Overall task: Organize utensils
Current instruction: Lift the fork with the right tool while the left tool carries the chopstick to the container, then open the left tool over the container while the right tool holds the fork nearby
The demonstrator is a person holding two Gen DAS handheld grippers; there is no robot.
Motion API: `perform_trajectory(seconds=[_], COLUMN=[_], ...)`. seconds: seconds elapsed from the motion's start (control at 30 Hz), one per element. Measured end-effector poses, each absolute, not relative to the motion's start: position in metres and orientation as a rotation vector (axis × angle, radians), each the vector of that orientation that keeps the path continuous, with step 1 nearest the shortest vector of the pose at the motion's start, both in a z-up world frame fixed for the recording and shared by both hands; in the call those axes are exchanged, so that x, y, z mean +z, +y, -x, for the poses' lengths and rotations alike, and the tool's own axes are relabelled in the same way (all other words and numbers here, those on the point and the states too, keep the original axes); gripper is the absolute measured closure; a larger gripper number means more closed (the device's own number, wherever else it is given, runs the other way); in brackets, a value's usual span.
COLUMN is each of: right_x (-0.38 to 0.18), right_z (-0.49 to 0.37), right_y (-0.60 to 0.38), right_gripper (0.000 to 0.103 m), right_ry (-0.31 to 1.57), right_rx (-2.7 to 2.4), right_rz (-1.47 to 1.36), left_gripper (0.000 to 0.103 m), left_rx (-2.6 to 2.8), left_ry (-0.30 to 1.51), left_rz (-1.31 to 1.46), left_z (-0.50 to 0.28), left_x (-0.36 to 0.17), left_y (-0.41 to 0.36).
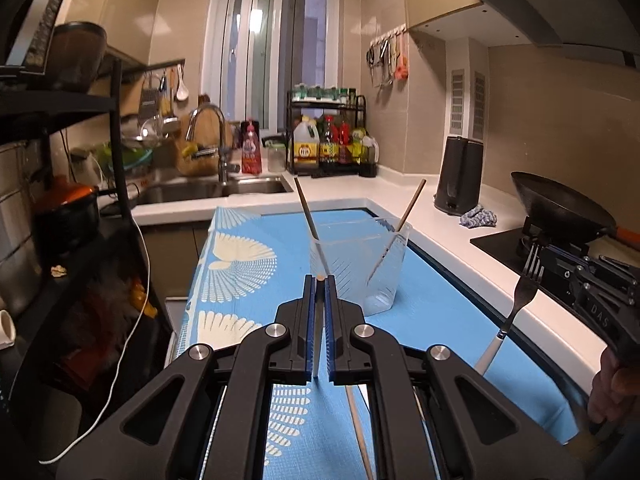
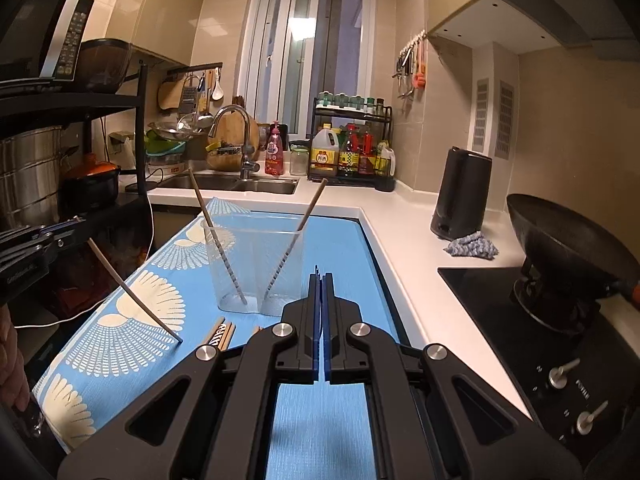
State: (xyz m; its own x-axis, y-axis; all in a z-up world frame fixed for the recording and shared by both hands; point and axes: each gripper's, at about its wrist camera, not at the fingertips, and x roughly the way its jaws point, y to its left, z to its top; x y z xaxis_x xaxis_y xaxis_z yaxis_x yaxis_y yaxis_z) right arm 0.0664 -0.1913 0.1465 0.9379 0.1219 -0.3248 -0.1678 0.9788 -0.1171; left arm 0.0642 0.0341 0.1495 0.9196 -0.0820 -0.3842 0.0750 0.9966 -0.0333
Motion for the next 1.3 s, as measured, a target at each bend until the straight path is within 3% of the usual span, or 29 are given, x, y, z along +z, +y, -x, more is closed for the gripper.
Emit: perform_trajectory(seconds=[0.43,1.3], right_x=[0.177,0.252], right_z=[-0.09,-0.141], right_y=[-0.175,-0.153], right_gripper=[0.102,0.102], right_ry=[0.363,0.359], right_rx=[0.156,0.194], right_rz=[0.248,0.326], left_gripper=[0.099,0.099], left_rx=[-0.128,-0.184], left_ry=[0.564,0.661], left_rz=[0.003,0.046], left_z=[-0.095,-0.137], left_x=[0.182,0.217], left_y=[0.023,0.035])
